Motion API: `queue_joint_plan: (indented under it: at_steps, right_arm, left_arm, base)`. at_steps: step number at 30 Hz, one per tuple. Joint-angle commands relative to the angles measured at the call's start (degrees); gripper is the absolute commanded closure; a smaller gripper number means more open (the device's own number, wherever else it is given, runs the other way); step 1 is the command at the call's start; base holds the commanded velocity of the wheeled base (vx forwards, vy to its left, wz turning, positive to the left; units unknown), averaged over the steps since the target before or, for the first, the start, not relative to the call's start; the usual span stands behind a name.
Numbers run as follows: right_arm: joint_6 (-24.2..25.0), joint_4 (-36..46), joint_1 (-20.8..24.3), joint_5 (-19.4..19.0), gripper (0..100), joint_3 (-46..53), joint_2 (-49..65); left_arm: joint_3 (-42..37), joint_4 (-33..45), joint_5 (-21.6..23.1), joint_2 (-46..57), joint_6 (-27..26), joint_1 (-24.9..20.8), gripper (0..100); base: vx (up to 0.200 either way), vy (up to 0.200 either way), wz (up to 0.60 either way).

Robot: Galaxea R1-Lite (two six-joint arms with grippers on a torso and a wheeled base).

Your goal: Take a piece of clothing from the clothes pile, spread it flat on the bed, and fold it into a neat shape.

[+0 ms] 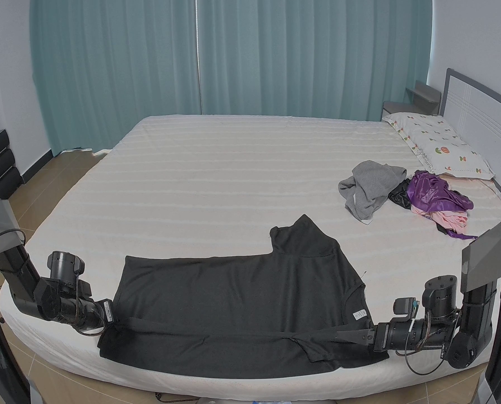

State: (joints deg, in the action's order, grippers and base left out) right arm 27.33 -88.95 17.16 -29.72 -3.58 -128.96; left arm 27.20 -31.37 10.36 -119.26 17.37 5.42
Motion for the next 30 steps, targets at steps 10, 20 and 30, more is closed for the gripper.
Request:
queue_joint_plan:
  at_steps: [10,20,30]
  right_arm:
    - [0.9,-0.9,-1.4,-1.0,0,-0.2,0.4]
    - [1.8,-0.9,1.7,0.5,0,0.2,-2.0]
    - [1.7,-0.8,3.7,5.5,0,-1.1,-7.3]
  left_arm:
    - [0.2,0.0,0.0,-0.3,0.0,0.1,100]
    - [0.4,0.0,0.0,-0.4,0.0,0.2,100]
    - [0.4,0.0,0.0,-0.6,-0.1,0.2,100]
  base:
    - [0.0,0.0,0.0]
    - [0.0,0.0,0.0]
    - [0.0,0.0,0.0]
